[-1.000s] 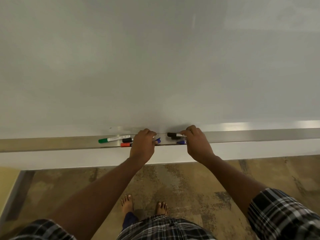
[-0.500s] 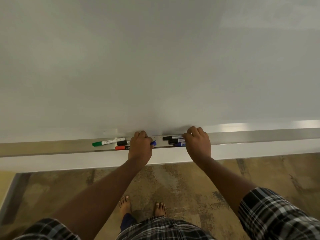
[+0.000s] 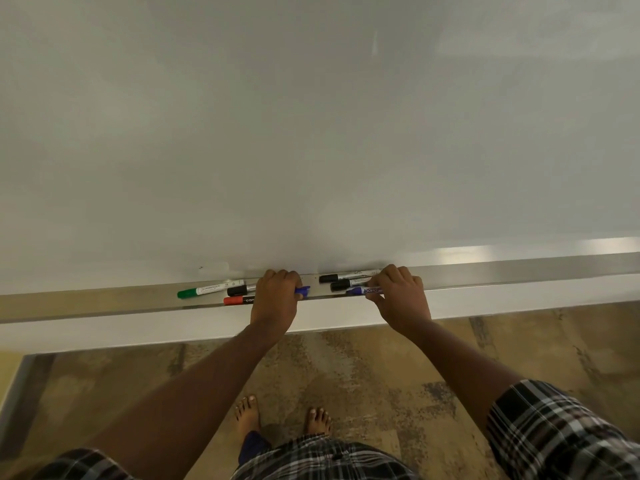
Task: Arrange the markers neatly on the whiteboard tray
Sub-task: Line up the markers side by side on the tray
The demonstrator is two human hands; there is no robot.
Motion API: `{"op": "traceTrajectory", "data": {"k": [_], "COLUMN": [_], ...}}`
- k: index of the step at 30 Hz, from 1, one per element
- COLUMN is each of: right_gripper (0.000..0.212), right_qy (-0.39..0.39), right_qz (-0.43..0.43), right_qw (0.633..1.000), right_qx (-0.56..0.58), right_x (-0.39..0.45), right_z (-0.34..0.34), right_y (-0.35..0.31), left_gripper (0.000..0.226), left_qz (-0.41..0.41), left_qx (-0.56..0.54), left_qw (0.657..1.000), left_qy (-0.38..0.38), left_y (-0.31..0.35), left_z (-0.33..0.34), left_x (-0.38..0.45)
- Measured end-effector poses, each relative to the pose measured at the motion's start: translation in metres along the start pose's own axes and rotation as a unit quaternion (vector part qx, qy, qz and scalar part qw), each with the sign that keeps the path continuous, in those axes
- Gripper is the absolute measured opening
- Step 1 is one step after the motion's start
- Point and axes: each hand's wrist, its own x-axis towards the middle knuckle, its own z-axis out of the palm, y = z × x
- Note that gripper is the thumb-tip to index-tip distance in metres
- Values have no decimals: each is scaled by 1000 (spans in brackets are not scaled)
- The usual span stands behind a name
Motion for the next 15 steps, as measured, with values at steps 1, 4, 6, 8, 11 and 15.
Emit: {"op": "traceTrajectory", "data": {"k": [1,4,6,8,11,15], "right_gripper": [19,17,20,21,18,16], "right_qy": [-2,-13,-15,-17,-20,12], "right_qz": [-1,-8,-6,-12,-27,-54], "right_qw": [1000,1000,1000,1000,999,998], "right_qx": [1,-9,-8,-10,-28,-21], "right_x": [1,1,2,2,2,1], "right_z": [-1,-5,-6,-7,-6,-10], "right_y": [0,-2,-3,-3,-2,-14], "left_gripper": [19,23,27,30,29,25], "left_qz": [2,15,22,26,23,20], "left_qx": [-8,-33,-46,-54,-67,-102], "left_qw": [1000,999,998,998,997,994], "left_qy": [5,18,20,19,16,22], "left_y": [0,1,0,0,0,2], "left_z": [0,-2,-3,-4,-6,-11], "left_x": [-1,-4,-6,-9,-12,-16]}}
